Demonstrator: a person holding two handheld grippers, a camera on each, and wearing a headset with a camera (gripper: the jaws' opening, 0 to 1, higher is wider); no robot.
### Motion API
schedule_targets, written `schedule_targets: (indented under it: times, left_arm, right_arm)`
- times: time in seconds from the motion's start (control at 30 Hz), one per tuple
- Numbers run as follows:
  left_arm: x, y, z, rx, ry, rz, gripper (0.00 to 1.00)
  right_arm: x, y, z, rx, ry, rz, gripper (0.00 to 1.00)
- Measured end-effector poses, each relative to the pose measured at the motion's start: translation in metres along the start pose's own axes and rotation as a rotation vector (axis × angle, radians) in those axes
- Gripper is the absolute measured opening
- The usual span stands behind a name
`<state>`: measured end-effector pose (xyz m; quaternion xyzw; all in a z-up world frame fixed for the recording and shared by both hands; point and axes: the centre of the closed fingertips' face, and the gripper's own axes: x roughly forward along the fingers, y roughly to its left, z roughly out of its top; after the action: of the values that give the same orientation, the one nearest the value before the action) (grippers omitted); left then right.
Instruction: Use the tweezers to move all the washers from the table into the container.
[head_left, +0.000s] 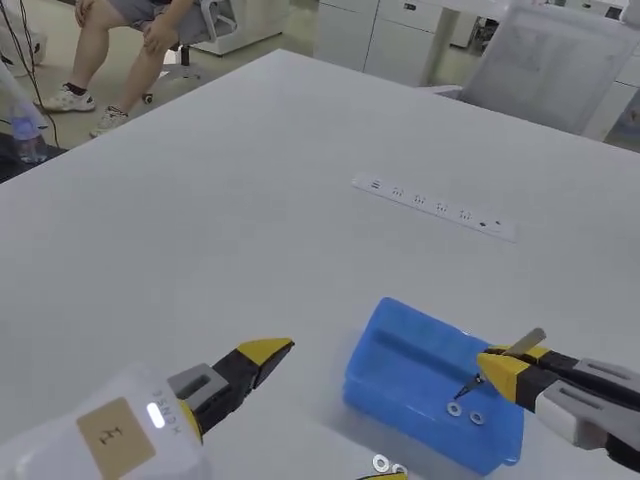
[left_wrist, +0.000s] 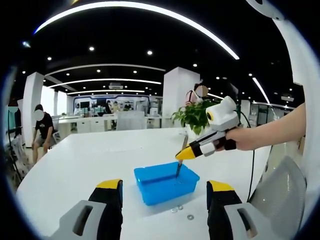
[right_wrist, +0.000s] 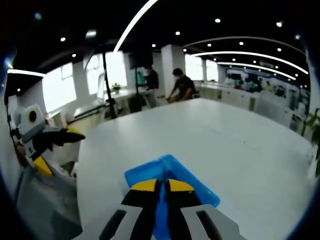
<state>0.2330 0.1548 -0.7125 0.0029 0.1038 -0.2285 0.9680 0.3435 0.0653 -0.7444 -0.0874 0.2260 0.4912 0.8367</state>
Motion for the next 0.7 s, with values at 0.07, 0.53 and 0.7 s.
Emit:
schedule_targets:
  times: [0.07, 0.53, 0.7]
  left_arm:
    - [0.000, 0.000, 0.000, -0.002, -0.001, -0.001, 0.68]
    - [0.000, -0.003, 0.000, 0.006, -0.001, -0.012, 0.68]
    - [0.000, -0.004, 0.000, 0.008, 0.002, -0.018, 0.67]
  right_arm:
    - [-0.003, 0.008, 0.004, -0.006, -0.009, 0.013, 0.03]
    - [-0.014, 0.052, -0.009, -0.003, 0.012, 0.121, 0.03]
    - [-0.008, 0.066, -0.023, 0.018, 0.036, 0.158, 0.03]
